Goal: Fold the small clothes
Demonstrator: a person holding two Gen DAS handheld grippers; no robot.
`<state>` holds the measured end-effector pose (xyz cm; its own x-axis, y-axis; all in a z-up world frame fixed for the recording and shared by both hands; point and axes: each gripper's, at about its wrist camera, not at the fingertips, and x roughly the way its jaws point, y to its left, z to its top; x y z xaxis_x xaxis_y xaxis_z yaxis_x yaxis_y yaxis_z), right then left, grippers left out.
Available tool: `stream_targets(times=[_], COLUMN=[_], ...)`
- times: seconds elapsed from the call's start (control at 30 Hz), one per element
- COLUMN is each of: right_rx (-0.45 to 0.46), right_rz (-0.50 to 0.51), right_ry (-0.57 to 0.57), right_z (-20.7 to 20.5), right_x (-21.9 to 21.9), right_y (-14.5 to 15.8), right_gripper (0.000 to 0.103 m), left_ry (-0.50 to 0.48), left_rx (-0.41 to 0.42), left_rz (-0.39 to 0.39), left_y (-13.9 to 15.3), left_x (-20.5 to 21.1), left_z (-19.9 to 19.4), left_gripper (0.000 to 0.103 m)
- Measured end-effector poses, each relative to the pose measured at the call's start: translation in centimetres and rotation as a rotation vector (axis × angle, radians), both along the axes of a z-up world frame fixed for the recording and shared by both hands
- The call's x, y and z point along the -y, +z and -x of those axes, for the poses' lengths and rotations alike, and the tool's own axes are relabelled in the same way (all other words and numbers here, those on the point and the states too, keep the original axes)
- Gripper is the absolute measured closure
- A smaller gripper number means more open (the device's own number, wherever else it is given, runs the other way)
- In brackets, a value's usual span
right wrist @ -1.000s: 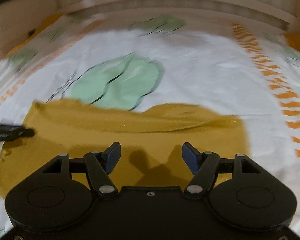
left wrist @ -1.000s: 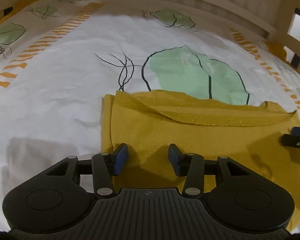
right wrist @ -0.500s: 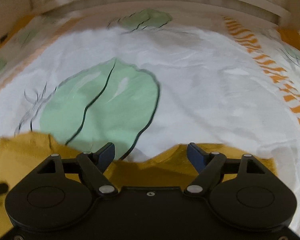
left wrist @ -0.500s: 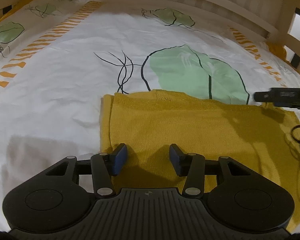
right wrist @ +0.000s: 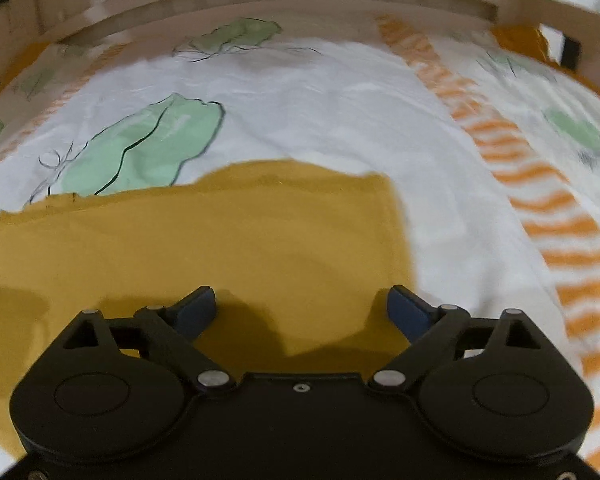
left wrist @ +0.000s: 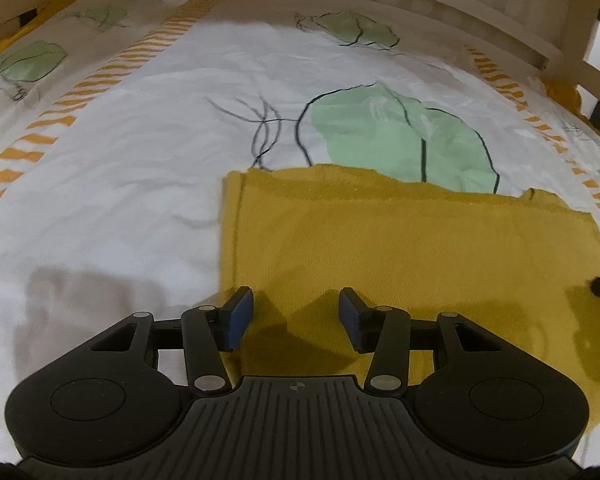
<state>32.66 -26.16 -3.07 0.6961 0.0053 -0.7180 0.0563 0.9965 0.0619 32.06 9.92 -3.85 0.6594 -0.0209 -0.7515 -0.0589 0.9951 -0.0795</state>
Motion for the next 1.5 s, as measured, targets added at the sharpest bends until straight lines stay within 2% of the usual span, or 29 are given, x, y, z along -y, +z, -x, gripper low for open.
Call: stream_targets(times=[0.03,0.07,0.1,0.2,0.33,0.47,0.57,0.63,0.77,0.8,1.03,1.23,1.4,1.5], right_rx=[-0.013,-0.022,-0.028,-0.033,0.001,0.014,-0.015,-0.056,-0.155,-0.167,-0.150,-0.097,-0.041,-0.021], right_rz=[-0.007,-0.017,-0.030,-0.058,-0.108,-0.149,-0.142,-0.125,-0.062,-0.056,-0.199,-0.390,-0.476,-0.489], right_ry=[-0.026,-0.051,-0.071,-0.110,-0.085,-0.037,0.004,0.016,0.012,0.010,-0.019,-0.063,-0.080,-0.088], right_z=[0.4,0.8,1.3,2.6,4.7,6.4,7.1,7.4,7.6,7.8,7.8,6.8,5.7,5.1], right_x=[0.5,1.2,1.7,2.4,1.9,0.2,-0.9,-1.1,-0.1,0.3,3.2,5.8,6.8,6.9], right_y=[0.2,0.3,0.5,1.5,3.5,4.4,3.7,2.6,0.1,-0.3,-0.4,-0.7,-1.5,-1.7], right_gripper=[0.007,0.007,0.007,0.007,0.007,0.007,0.007,0.007,0.006,0.003,0.000,0.000,0.000,0.000], left_ry=[0.015,0.037,0.056,0.119,0.142,0.118,0.108,0.101,0.078,0.084,0.138,0.151,0.101,0.102], left_rx=[-0.018,-0.039,-0.054,-0.095,-0.099,-0.100,-0.133,-0.141,-0.139,-0.142,-0.162,-0.141,-0.117,-0.125], left_rz=[-0.015,-0.018,-0.003,0.044,0.048,0.077,0.086,0.058,0.019,0.020,0.029,0.109,0.080,0.052], left_y=[0.0,0.0,0.1,0.5,1.6,1.9,0.6,-0.3,-0.2,-0.2,-0.1,0.9,1.8,1.5], left_x=[-0.2,-0.7,-1.1,-2.7,-3.4,-2.9,-2.7,-2.7,-2.3,-2.3,-1.5,-1.2,0.0,0.5], left_z=[0.2,0.5,0.8,2.0,4.2,6.0,6.8,7.2,7.1,7.1,6.3,5.8,5.0,4.5], left_gripper=[0.055,0.050,0.047,0.048,0.048,0.048,0.048,0.047,0.047,0.047,0.044,0.045,0.045,0.045])
